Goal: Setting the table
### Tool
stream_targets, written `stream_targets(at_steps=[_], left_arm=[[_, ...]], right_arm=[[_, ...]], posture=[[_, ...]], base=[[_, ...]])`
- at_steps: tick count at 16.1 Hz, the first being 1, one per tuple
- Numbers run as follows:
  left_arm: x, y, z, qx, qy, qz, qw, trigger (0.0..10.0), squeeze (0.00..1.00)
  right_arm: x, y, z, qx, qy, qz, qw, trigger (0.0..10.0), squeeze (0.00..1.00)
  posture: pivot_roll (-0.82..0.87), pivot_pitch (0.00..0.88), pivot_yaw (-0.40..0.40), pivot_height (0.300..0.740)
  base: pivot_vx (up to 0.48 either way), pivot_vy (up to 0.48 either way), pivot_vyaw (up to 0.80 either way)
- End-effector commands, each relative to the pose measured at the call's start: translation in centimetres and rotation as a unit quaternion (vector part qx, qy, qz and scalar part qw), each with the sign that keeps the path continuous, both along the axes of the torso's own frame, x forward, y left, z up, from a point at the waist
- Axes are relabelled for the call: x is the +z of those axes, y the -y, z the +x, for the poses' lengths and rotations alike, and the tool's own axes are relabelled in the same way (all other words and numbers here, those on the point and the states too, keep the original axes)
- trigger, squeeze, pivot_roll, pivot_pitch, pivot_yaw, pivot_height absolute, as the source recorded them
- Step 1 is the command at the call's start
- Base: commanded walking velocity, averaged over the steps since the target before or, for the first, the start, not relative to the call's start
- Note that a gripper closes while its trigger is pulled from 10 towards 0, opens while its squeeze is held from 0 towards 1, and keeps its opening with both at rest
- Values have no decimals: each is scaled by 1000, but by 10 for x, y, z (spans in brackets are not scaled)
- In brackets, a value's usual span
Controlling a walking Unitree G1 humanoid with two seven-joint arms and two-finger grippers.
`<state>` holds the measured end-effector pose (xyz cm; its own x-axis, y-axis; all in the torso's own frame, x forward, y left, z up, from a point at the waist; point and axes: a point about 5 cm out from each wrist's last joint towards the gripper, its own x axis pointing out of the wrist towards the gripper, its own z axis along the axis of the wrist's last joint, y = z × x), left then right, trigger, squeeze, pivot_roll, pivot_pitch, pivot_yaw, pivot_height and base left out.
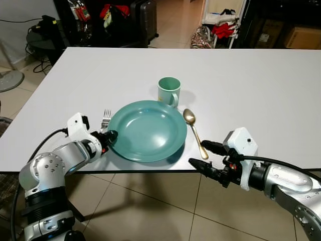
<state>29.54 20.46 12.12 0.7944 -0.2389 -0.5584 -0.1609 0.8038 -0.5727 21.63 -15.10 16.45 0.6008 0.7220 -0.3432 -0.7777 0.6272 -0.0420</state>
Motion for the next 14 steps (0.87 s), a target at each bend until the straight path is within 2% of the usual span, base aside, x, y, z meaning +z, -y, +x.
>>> stream_targets(at_steps=[1, 2, 3, 4, 5, 6, 9, 10, 11, 12, 13, 14], left_arm=[[-1, 0, 0, -5, -4, 4, 1000, 10000, 1000], [-1, 0, 0, -5, -4, 4, 1000, 10000, 1000], [14, -10, -2, -23, 36, 49, 998, 10000, 1000], [41, -15, -6, -51, 108, 85, 989, 10000, 1000], [67, -10, -12, -86, 175, 86, 977, 10000, 200], [88, -9, -18, -101, 223, 102, 964, 10000, 0], [107, -14, -26, -89, 268, 159, 946, 10000, 0], [112, -15, -37, -67, 298, 253, 918, 10000, 0], [113, -8, -46, -56, 319, 321, 890, 10000, 0], [111, 1, -54, -43, 331, 344, 878, 10000, 0], [106, 11, -59, -35, 329, 315, 889, 10000, 0], [96, 25, -68, -50, 335, 302, 891, 10000, 0]], right_arm=[[2, 0, 3, -2, 10, -3, 1000, 10000, 0], [2, 0, 3, -2, 10, -3, 1000, 10000, 0], [3, 0, 3, -3, 12, 2, 1000, 10000, 0], [6, 0, 3, -11, 16, 23, 1000, 10000, 0], [14, -1, 7, -32, 25, 67, 997, 10000, 0], [20, -3, 12, -62, 40, 97, 993, 10000, 0], [24, -8, 19, -103, 77, 102, 986, 10000, 0], [21, -17, 21, -131, 94, 102, 982, 10000, 0], [20, -22, 22, -149, 103, 103, 978, 10000, 0], [21, -24, 23, -163, 110, 105, 975, 10000, 0], [22, -24, 25, -188, 132, 92, 969, 10000, 0], [19, -20, 30, -228, 141, 79, 960, 10000, 0]], posture=[[-77, 12, 37, 740], [-77, 12, 37, 740], [-76, 0, 41, 740], [-76, 0, 41, 740], [-69, 0, 41, 740], [-69, 0, 43, 740], [-65, 0, 43, 740], [-53, 0, 40, 740], [-46, 0, 37, 740], [-39, 4, 33, 740], [-36, 6, 31, 740], [-30, 18, 29, 740]], base=[[0, 0, 0], [0, 0, 0], [0, 0, 0], [0, 0, 0], [0, 0, 0], [0, 0, 0], [0, 0, 0], [0, 0, 800], [0, 0, 800], [0, 0, 800], [0, 0, 800], [0, 0, 800]])
